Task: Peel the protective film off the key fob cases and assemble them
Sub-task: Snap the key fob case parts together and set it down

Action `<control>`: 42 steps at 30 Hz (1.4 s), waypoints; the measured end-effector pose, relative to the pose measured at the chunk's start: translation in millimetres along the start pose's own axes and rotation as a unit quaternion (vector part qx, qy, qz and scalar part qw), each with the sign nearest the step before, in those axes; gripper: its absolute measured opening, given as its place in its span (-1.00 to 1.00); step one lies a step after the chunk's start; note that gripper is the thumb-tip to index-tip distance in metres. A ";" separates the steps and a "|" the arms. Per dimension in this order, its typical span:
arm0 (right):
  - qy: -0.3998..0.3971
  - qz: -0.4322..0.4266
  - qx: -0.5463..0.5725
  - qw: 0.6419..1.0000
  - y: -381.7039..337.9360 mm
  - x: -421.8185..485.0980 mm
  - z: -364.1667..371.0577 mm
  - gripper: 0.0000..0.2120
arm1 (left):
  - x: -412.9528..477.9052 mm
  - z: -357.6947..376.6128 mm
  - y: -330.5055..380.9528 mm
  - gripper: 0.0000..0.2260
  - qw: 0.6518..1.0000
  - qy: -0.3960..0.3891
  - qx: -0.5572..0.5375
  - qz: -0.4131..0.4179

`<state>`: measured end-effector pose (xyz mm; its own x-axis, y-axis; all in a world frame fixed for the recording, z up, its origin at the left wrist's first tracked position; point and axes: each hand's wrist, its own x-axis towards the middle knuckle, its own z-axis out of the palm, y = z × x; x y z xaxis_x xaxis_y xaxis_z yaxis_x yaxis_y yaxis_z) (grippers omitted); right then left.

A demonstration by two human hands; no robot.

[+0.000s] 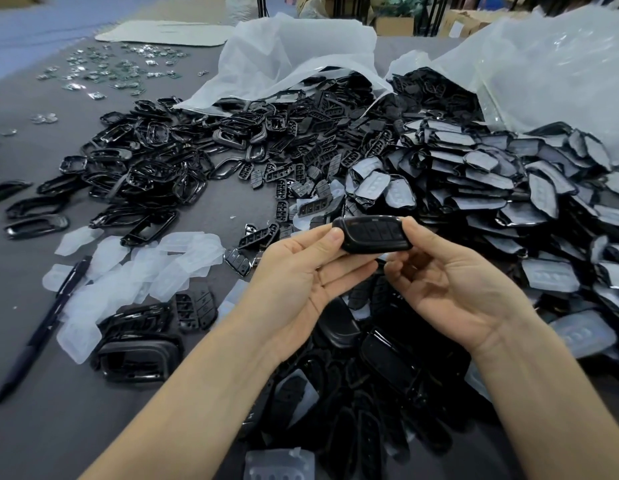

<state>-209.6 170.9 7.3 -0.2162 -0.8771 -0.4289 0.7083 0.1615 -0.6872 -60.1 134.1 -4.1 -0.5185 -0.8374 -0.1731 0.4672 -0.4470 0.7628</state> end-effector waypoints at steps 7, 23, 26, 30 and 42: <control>-0.028 -0.024 0.004 0.999 0.5 0.1 -0.1 -0.86 | 0.6 -0.7 -1.3 -0.75 1.000 -0.004 -0.007 0.003; -0.112 -0.105 -0.072 0.986 -4.6 -3.1 -1.6 -0.87 | -3.2 5.5 -7.0 -0.89 0.943 0.002 0.209 0.260; -0.109 -0.103 -0.056 0.987 -6.9 -2.5 -3.6 -0.88 | -5.9 9.9 -10.2 -0.91 0.939 -0.001 0.210 0.272; -0.104 -0.092 -0.035 0.990 -7.5 -1.8 -4.3 -0.90 | -7.0 11.6 -11.4 -0.88 0.927 0.035 0.235 0.290; -0.114 -0.211 -0.178 0.954 -15.9 -2.6 -14.6 -0.88 | -6.9 4.0 -17.7 -0.84 0.692 -0.080 0.539 0.474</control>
<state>-230.1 177.3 10.8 -0.2508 -0.9672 0.0400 0.3087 -0.1191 -0.9437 -67.6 149.0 -13.9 -0.4578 -0.5103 0.7280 -0.1087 0.8449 0.5238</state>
